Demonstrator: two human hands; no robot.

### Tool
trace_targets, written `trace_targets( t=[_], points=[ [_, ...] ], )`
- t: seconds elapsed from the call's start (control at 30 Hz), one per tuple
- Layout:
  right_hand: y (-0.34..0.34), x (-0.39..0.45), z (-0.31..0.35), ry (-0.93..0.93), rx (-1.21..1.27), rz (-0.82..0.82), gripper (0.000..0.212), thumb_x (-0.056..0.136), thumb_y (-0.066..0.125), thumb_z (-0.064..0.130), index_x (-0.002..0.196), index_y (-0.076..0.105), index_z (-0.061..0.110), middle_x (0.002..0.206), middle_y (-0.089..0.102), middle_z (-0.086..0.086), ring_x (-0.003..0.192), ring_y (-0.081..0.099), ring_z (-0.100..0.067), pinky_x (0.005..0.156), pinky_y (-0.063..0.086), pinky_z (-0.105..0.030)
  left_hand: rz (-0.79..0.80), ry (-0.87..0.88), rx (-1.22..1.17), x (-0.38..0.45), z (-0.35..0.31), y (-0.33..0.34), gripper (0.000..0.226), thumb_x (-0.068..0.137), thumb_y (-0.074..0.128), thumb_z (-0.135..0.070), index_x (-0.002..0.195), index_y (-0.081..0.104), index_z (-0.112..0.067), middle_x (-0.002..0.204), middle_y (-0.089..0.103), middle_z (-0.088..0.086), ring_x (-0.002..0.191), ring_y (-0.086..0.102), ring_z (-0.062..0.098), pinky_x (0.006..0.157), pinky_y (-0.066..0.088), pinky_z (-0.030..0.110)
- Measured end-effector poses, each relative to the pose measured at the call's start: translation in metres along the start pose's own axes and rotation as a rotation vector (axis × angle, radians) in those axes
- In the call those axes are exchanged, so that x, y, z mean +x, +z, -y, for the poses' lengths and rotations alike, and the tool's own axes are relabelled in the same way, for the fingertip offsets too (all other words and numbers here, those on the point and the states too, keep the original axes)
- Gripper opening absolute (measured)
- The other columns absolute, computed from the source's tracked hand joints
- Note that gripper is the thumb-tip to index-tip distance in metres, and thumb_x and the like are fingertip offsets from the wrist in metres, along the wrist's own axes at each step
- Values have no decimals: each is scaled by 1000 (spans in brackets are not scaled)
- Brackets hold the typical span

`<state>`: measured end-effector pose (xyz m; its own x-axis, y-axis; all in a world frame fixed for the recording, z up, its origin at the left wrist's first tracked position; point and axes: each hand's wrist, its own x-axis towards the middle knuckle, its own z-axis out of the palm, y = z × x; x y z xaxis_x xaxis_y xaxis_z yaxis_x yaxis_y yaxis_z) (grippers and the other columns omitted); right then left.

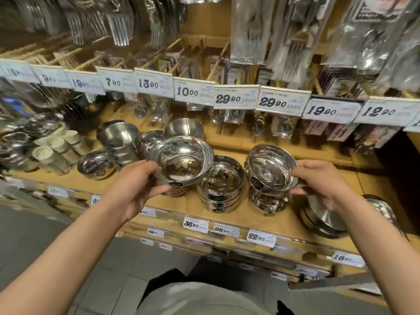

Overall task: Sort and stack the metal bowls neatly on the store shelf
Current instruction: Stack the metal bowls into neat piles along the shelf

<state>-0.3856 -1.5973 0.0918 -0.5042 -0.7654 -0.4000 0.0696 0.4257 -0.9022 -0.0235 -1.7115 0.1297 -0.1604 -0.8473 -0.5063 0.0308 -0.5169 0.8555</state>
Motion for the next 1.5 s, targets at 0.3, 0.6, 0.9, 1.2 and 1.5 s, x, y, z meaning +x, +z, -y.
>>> trace_targets(
  t=[0.3, 0.6, 0.9, 1.2, 1.5],
  points=[
    [-6, 33, -25, 138, -169, -102, 7, 89, 72, -2, 82, 70, -1, 78, 75, -19, 53, 74, -21, 44, 59, -27, 27, -49, 0, 2, 14, -8, 29, 96, 54, 3, 123, 55, 9, 123, 56, 22, 118, 63, 34, 59, 62, 26],
    [0, 49, -51, 153, -262, -63, 10, 94, 64, -4, 94, 67, 6, 82, 70, -15, 48, 68, -15, 40, 56, -24, 20, -66, 25, -2, 25, 20, 17, 95, 54, 3, 112, 59, 3, 117, 64, 23, 104, 68, 31, 59, 64, 29],
    [-2, 66, -58, 127, -271, -56, 15, 90, 68, -4, 87, 68, 11, 78, 72, -15, 50, 68, -17, 45, 60, -29, 67, -19, -10, -7, 32, 29, 16, 94, 51, 5, 100, 63, -4, 88, 80, 11, 82, 78, 21, 64, 65, 33],
    [-1, 65, -54, 128, -318, -21, 16, 90, 70, -4, 94, 71, 11, 88, 74, -17, 65, 68, -25, 48, 59, -29, -6, -27, -47, 7, 38, 19, 19, 92, 54, 3, 107, 63, -7, 96, 78, 11, 85, 77, 20, 60, 63, 30],
    [4, 73, -55, 48, -423, -50, 16, 85, 72, -8, 97, 78, 1, 92, 74, -24, 73, 66, -32, 67, 62, -44, -41, -22, -41, 10, 39, 27, 18, 94, 53, 5, 107, 59, -6, 90, 79, 10, 75, 77, 17, 52, 60, 26]
  ],
)
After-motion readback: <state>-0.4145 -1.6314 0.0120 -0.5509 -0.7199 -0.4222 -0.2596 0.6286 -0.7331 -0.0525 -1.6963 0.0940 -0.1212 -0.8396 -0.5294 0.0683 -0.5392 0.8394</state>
